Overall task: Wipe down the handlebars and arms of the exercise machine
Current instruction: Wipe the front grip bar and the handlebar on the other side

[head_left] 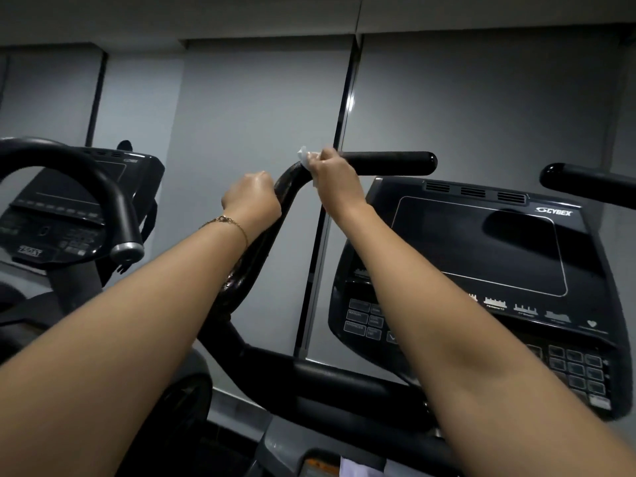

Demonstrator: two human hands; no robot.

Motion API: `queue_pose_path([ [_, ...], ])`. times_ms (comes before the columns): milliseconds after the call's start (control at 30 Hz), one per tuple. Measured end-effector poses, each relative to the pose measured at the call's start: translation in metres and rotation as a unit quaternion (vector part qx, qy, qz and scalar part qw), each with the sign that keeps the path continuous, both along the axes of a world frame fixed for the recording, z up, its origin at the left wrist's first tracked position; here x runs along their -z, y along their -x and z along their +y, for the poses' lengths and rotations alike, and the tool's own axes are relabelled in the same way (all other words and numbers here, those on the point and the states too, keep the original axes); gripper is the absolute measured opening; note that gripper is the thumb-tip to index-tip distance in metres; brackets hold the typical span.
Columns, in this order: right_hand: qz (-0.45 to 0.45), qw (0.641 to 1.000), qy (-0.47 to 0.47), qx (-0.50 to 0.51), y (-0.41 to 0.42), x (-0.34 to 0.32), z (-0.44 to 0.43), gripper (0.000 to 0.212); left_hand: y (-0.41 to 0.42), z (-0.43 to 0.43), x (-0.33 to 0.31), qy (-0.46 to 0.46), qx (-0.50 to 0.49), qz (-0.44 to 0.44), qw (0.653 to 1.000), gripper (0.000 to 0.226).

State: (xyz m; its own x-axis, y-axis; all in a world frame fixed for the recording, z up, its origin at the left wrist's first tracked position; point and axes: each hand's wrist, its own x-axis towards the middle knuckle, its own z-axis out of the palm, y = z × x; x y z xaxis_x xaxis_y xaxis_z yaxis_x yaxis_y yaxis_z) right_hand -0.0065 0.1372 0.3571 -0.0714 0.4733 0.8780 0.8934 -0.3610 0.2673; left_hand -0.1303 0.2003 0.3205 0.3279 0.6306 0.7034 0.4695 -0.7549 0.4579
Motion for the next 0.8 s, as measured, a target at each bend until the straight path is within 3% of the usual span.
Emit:
queue_pose_path([
  [67, -0.039, 0.997, 0.065, -0.009, 0.001, 0.006, 0.000, 0.049, 0.007, 0.001, 0.008, 0.019, 0.005, 0.019, 1.000, 0.034],
  [167, -0.029, 0.997, 0.020, -0.063, -0.002, 0.006, -0.001, 0.012, 0.005, 0.002, 0.019, 0.045, 0.023, 0.001, 0.999, 0.026],
  [267, 0.028, 0.992, -0.047, -0.110, 0.001, 0.017, 0.012, 0.033, 0.004, 0.002, 0.017, 0.060, 0.026, -0.010, 0.998, 0.020],
  [367, 0.039, 0.989, -0.019, -0.141, 0.007, 0.036, 0.020, 0.026, 0.004, -0.002, 0.018, 0.061, 0.014, 0.001, 0.998, 0.020],
  [467, 0.175, 0.969, 0.016, -0.175, 0.002, 0.025, 0.017, 0.025, 0.004, -0.008, 0.020, 0.061, -0.001, 0.002, 0.998, 0.019],
  [567, 0.333, 0.902, -0.038, -0.270, 0.008, 0.018, 0.018, 0.021, 0.004, -0.009, 0.020, 0.064, -0.005, -0.007, 0.998, 0.017],
  [700, 0.315, 0.905, -0.008, -0.286, 0.010, 0.043, 0.028, 0.020, 0.003, -0.012, 0.021, 0.056, -0.021, -0.001, 0.998, 0.019],
  [800, 0.264, 0.932, -0.020, -0.246, 0.006, 0.037, 0.022, 0.027, 0.002, -0.013, 0.022, 0.056, -0.022, 0.002, 0.998, 0.018],
])
